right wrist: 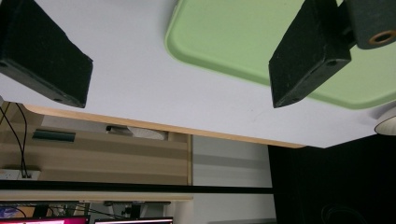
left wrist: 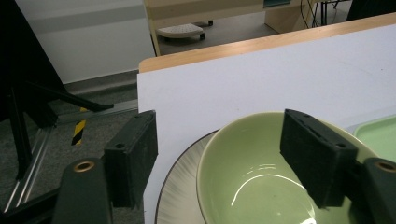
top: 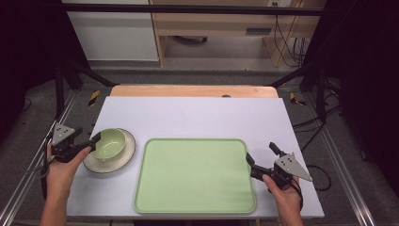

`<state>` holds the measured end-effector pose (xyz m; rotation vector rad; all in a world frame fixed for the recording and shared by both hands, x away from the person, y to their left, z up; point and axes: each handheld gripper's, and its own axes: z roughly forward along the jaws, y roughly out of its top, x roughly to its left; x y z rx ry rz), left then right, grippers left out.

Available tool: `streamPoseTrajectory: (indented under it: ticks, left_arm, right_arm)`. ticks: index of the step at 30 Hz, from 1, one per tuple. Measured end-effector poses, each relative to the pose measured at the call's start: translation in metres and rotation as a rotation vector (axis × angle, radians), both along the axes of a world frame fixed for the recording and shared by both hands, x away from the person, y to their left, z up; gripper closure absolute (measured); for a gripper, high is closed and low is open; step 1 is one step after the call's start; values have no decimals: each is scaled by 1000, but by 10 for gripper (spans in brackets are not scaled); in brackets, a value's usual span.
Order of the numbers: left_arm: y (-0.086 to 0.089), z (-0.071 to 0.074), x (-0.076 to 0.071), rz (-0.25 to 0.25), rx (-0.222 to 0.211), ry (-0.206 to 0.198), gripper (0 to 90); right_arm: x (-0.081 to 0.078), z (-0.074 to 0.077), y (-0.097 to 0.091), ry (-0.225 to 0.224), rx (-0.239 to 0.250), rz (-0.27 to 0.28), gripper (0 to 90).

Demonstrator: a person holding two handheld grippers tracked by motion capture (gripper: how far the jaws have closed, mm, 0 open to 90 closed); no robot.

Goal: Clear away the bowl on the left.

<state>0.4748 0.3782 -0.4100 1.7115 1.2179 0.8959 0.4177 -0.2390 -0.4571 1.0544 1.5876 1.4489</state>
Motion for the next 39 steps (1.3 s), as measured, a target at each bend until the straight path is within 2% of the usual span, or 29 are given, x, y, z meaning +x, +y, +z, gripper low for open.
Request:
streamPoseTrajectory:
  ticks: [5,6,12,13,14,22,29,34,39]
  left_arm:
    - [2,-4,1,9,6,24,349]
    - [3,-5,1,10,0,36,392]
    - [4,-10,2,13,-18,103,475]
    - [3,-11,3,17,-22,115,475]
    - [2,-14,4,13,-19,148,482]
    - [-5,-20,8,53,9,212,497]
    - [-5,-26,10,70,4,239,507]
    - [-6,-26,11,81,1,259,556]
    - [-5,-26,11,99,-7,261,588]
  right_arm:
    - [0,0,0,1,-2,-2,65]
    - [0,1,1,11,0,-3,65]
    - [0,0,2,8,-5,3,66]
    - [0,0,2,8,-5,3,66]
    - [0,0,2,12,-2,2,65]
    - [0,0,2,13,-1,5,65]
    - [0,0,1,13,3,3,65]
    - [0,0,1,16,0,7,65]
    - [1,-1,2,23,0,12,65]
